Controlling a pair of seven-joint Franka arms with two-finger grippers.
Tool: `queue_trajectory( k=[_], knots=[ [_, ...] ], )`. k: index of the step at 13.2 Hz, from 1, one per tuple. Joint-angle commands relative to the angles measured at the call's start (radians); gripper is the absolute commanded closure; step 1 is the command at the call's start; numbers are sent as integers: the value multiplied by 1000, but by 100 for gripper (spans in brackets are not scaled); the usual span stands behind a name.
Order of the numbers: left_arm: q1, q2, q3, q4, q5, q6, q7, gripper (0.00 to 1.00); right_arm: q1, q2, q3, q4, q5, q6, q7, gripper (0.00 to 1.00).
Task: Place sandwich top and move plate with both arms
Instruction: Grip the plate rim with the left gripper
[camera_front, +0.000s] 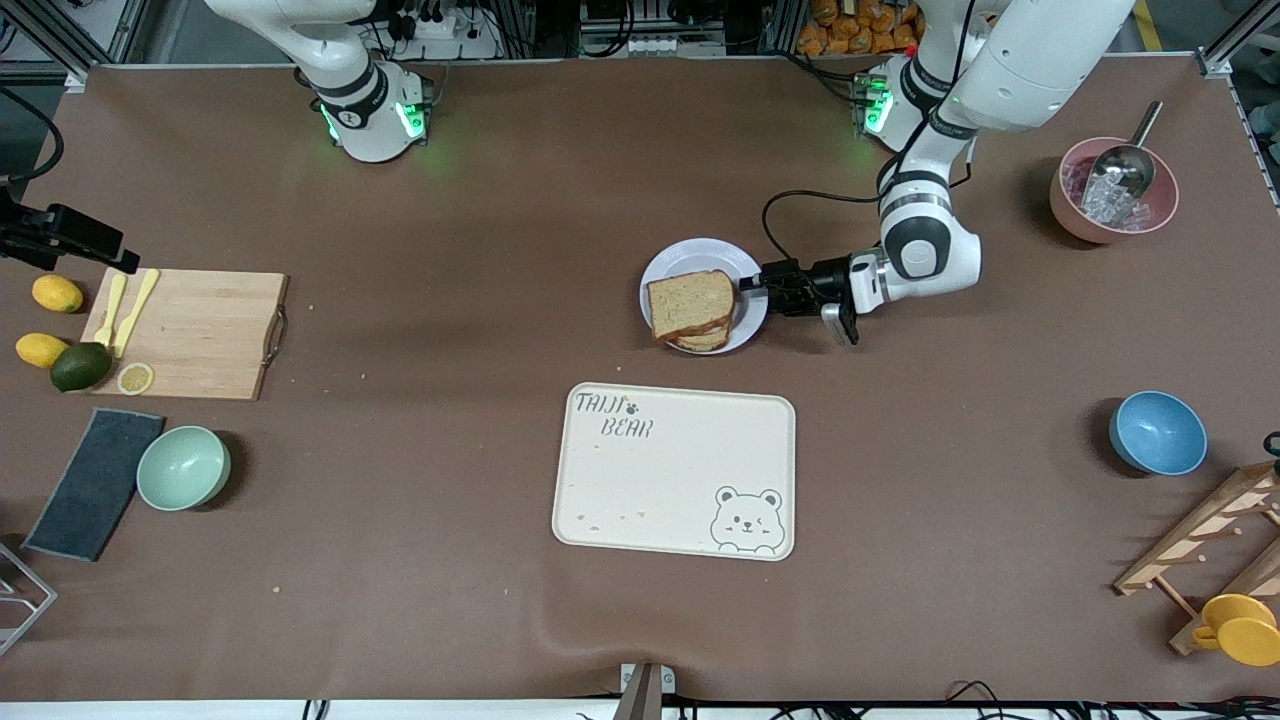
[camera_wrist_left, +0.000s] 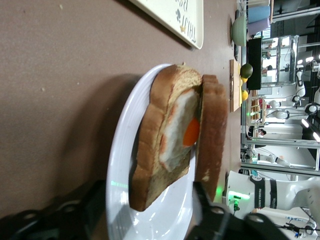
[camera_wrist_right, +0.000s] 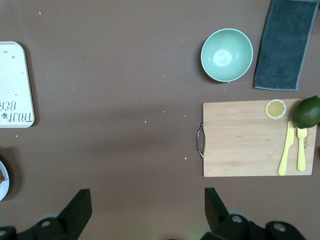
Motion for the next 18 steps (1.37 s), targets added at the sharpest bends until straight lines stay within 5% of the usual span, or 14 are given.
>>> queue_trajectory(
  k=[1, 3, 18],
  knots=[
    [10, 54, -6, -2, -58, -7, 113, 81, -7, -5, 3, -3, 2, -11, 8, 0],
    [8, 81, -6, -2, -111, -7, 185, 99, -7, -5, 3, -5, 2, -11, 11, 0],
    [17, -12, -8, -11, -117, -8, 17, 100, -5, -5, 3, -6, 2, -14, 11, 0]
  ],
)
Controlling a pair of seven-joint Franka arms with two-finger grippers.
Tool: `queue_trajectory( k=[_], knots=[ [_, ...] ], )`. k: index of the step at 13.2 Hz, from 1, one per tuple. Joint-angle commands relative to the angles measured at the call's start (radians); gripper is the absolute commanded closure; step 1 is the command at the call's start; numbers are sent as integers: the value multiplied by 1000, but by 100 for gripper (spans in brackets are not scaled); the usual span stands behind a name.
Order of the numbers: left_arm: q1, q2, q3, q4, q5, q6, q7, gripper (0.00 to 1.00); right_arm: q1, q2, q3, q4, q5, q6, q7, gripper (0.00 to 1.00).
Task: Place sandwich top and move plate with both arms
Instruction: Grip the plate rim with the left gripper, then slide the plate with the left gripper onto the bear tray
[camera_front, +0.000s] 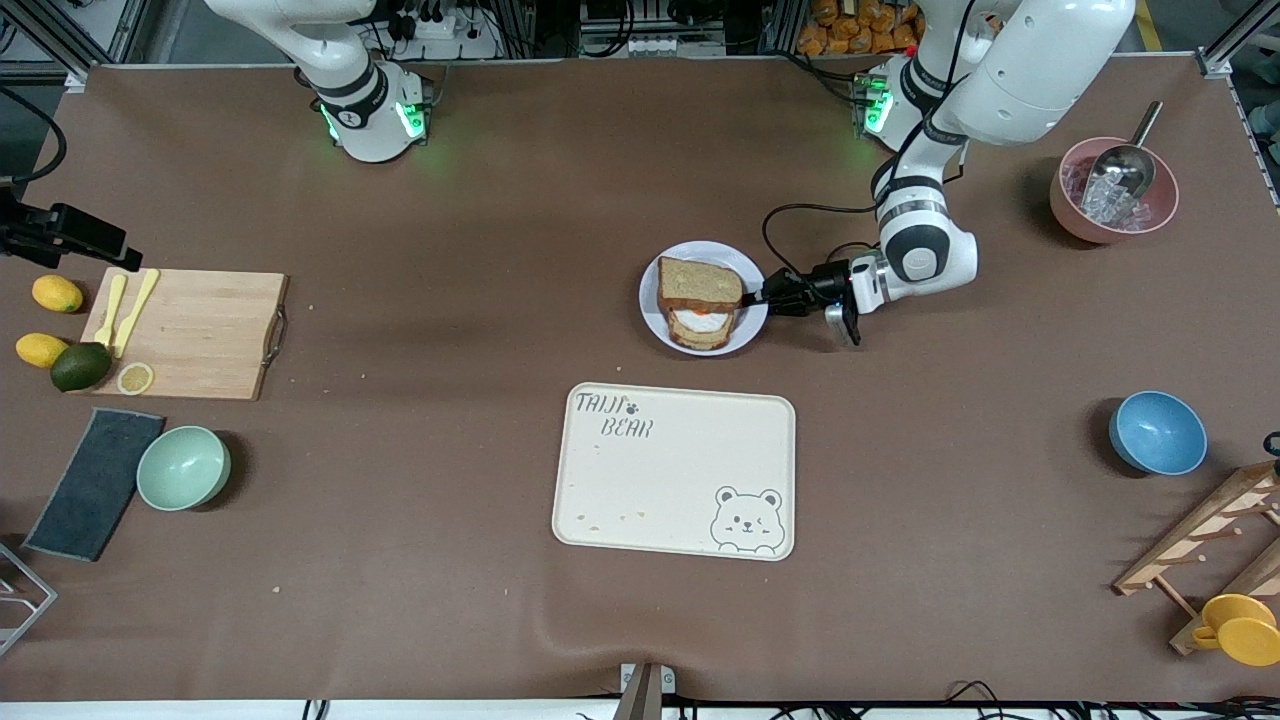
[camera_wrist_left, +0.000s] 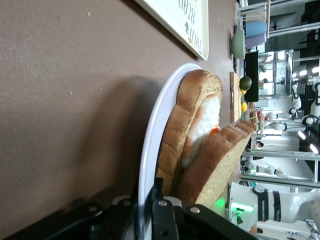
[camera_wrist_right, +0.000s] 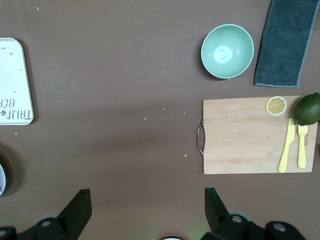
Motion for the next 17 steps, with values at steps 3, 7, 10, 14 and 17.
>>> queue_trajectory(
  k=[3, 7, 10, 14, 17],
  knots=[
    [29, -86, -9, -10, -29, -2, -96, 100, -3, -3, 3, -3, 2, -5, 11, 0],
    [39, -102, -9, 22, -87, -1, -148, 100, -3, -3, 3, -3, 2, -5, 11, 0],
    [2, -82, -7, 79, -213, 37, -150, 100, -3, -3, 3, -3, 2, -5, 12, 0],
    [-15, -54, -9, 184, -274, 154, -208, 100, -5, -2, 3, -3, 2, -5, 12, 0],
    [-70, -5, -7, 311, -357, 267, -274, 100, 1, -2, 3, -4, 2, -7, 12, 0]
  ],
)
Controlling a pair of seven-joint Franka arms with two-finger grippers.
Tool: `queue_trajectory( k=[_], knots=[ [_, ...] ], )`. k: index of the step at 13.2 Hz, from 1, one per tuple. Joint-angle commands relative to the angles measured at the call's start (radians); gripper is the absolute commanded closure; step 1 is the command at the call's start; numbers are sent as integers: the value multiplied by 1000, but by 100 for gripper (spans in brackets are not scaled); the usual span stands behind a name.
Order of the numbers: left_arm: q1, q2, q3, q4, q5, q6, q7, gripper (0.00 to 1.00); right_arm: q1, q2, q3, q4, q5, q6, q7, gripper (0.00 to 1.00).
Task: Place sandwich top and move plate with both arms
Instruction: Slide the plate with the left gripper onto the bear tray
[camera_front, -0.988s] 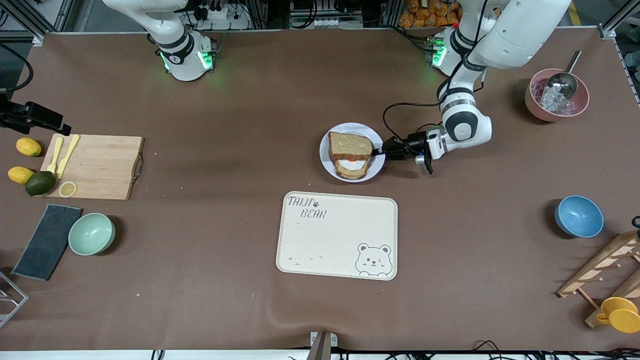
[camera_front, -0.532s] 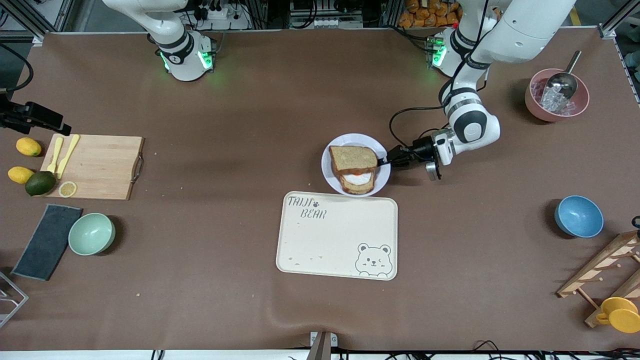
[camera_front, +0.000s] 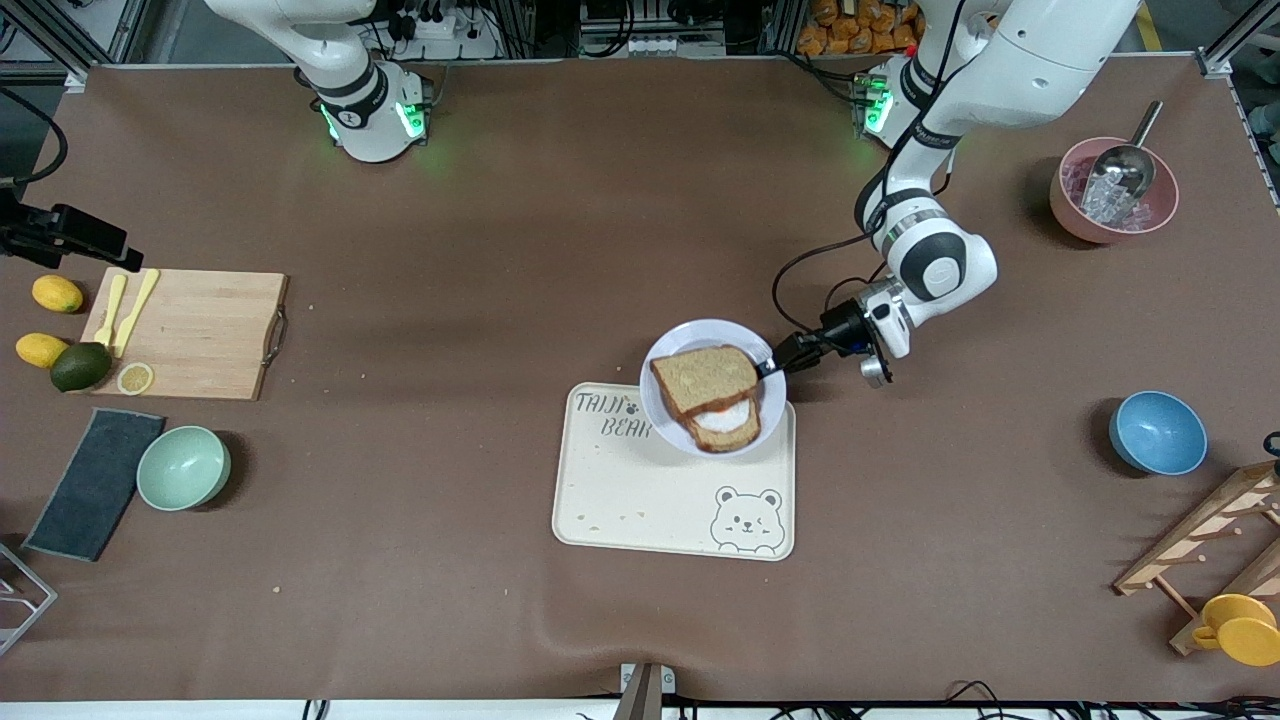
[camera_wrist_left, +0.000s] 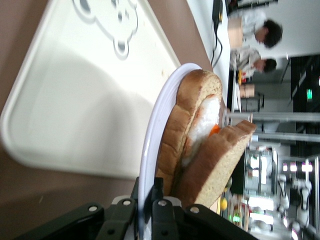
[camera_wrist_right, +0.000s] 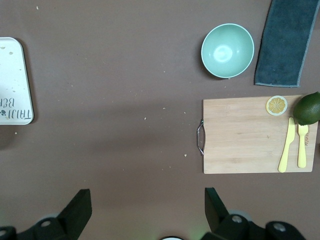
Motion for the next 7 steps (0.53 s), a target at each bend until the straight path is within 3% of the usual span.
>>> queue_trajectory(
  k=[1, 3, 7],
  knots=[
    [-68, 64, -3, 130, -136, 109, -32, 100, 1, -3, 4, -3, 2, -6, 12, 0],
    [-110, 108, -3, 205, -222, 169, -32, 100, 0, -3, 4, -3, 2, -6, 12, 0],
    [-145, 213, -2, 344, -259, 251, -26, 100, 1, -3, 4, -12, 2, -4, 12, 0]
  ],
)
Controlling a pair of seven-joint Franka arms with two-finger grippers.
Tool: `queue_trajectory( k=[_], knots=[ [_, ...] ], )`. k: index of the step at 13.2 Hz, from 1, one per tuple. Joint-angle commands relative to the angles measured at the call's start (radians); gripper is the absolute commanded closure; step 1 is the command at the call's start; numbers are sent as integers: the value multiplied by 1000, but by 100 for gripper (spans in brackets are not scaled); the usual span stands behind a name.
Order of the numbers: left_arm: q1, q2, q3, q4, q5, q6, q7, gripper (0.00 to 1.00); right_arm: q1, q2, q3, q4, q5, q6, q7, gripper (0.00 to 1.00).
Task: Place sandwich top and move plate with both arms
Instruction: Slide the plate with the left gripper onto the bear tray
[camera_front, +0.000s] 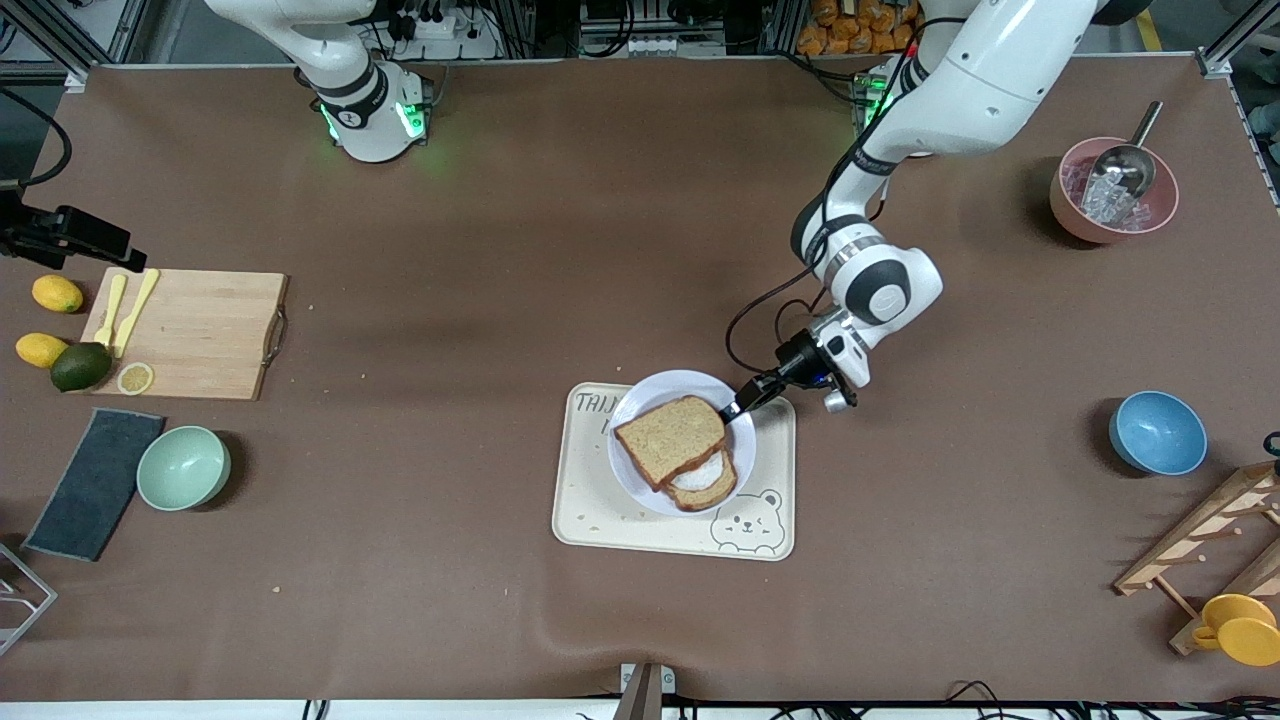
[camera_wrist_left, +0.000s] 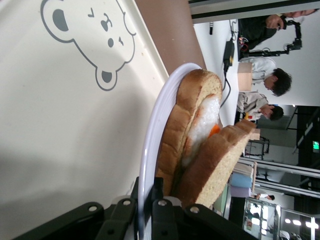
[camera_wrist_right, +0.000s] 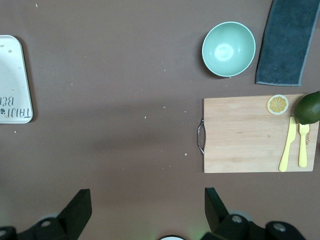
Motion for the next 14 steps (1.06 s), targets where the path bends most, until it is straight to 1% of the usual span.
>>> queue_trajectory(
  k=[1, 4, 7, 11, 12, 14],
  knots=[
    [-10, 65, 0, 99, -38, 35, -1, 100, 0, -5, 3, -7, 2, -5, 12, 0],
    [-11, 100, 0, 145, -43, 44, 2, 100, 3, -5, 3, -10, 2, -2, 12, 0],
    [-34, 161, 2, 221, -51, 82, 3, 100, 4, -5, 3, -12, 2, -2, 12, 0],
    [-51, 172, 11, 230, -51, 84, 6, 100, 2, -5, 3, -12, 2, -4, 11, 0],
    [-51, 172, 11, 230, -48, 85, 6, 84, 2, -5, 3, -12, 2, -4, 11, 0],
    [-53, 178, 11, 228, -44, 87, 8, 0, 4, -5, 3, -12, 2, -4, 11, 0]
  ],
)
